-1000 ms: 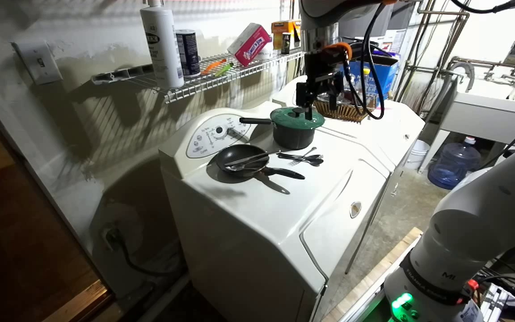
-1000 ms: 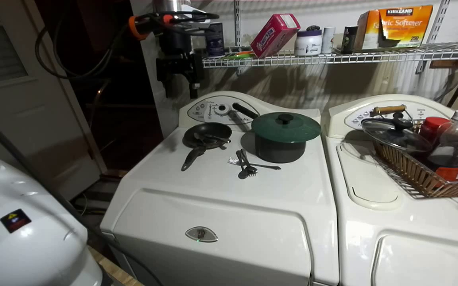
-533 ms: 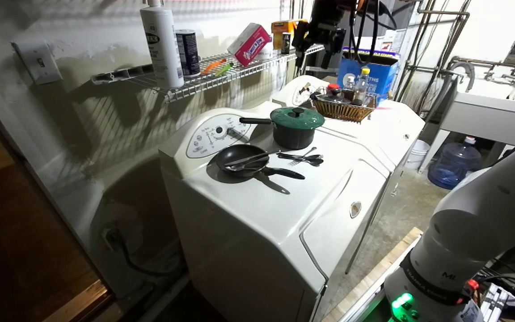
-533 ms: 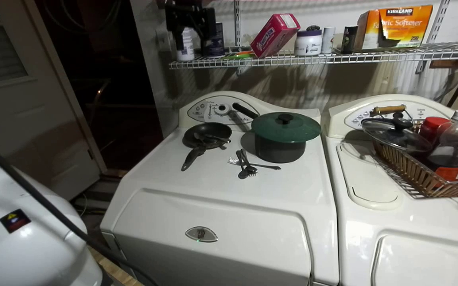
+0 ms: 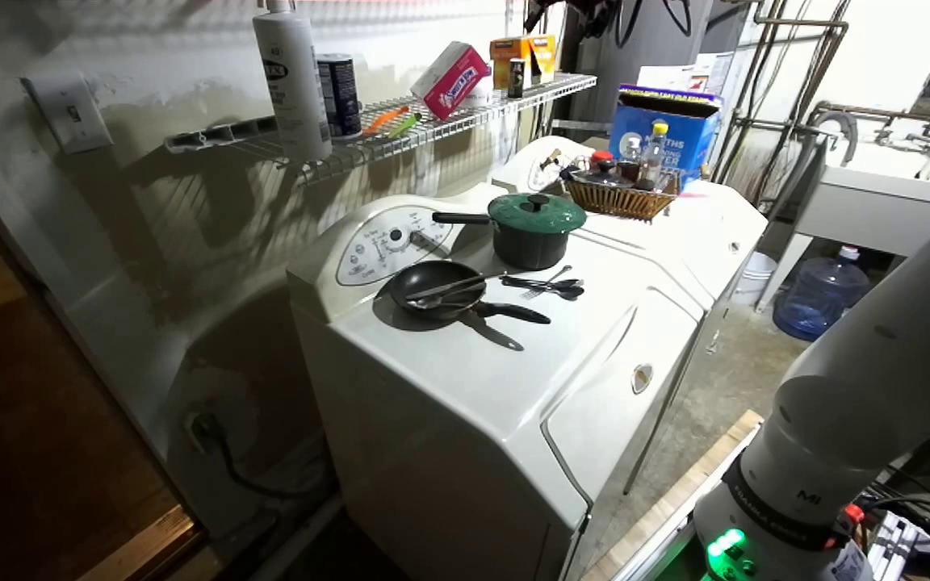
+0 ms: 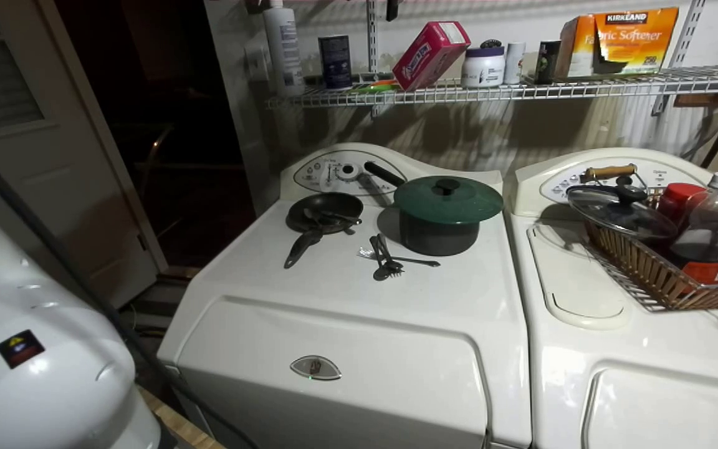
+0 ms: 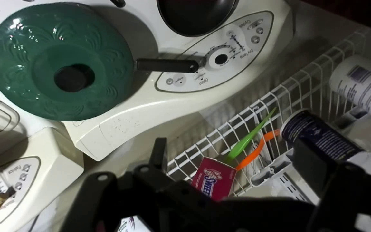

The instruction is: Remove the pink box from the boat.

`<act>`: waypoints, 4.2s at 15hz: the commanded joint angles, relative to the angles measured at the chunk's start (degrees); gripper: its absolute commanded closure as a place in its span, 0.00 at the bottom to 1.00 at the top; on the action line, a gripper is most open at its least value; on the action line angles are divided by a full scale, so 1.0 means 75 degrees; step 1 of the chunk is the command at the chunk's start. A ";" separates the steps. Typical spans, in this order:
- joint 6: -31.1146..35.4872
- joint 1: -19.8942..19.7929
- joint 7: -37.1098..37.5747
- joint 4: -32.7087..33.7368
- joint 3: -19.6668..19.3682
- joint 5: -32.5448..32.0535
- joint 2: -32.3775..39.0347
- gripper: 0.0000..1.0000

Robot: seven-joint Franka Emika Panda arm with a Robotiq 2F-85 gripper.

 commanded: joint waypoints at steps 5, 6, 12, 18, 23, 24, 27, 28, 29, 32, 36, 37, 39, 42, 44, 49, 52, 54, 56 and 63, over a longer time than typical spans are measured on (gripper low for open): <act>0.0230 -0.0208 0.0152 0.0502 0.0124 0.0295 0.0491 0.00; 0.0291 -0.0223 0.0276 0.0845 0.0055 0.0634 0.0782 0.00; 0.0512 -0.0614 0.0844 0.2789 0.0011 0.2263 0.2463 0.00; 0.0641 -0.1137 0.1381 0.4332 0.0390 0.2603 0.3996 0.00; 0.1175 -0.1440 0.1830 0.5330 0.0802 0.2541 0.4956 0.00; 0.1255 -0.1474 0.1931 0.5468 0.0875 0.2501 0.5088 0.00; 0.1377 -0.1548 0.2206 0.5820 0.1073 0.2384 0.5483 0.00; 0.1390 -0.1573 0.2277 0.5928 0.1129 0.2369 0.5597 0.00; 0.1393 -0.1589 0.2344 0.6017 0.1166 0.2330 0.5688 0.00; 0.1377 -0.1401 0.2598 0.6075 0.0869 0.2247 0.5815 0.00; 0.1292 -0.1393 0.2858 0.6186 0.0838 0.2201 0.5942 0.00; 0.1291 -0.1398 0.2891 0.6202 0.0854 0.2230 0.5971 0.00; 0.1258 -0.1413 0.2898 0.6295 0.0888 0.2266 0.6090 0.00; 0.1258 -0.1438 0.2790 0.6407 0.0935 0.2326 0.6231 0.16; 0.1238 -0.1426 0.2793 0.6430 0.0944 0.2318 0.6232 0.34; 0.0996 -0.1395 0.2747 0.6246 0.1025 0.2328 0.5878 0.55; 0.0685 -0.1360 0.2746 0.5907 0.0943 0.2203 0.5420 0.62; 0.0579 -0.1357 0.2734 0.5647 0.0837 0.2104 0.5045 0.62; 0.0532 -0.1383 0.2685 0.5323 0.0692 0.1957 0.4630 0.62; 0.0281 -0.1322 0.2827 0.3275 -0.0232 0.0658 0.2891 0.62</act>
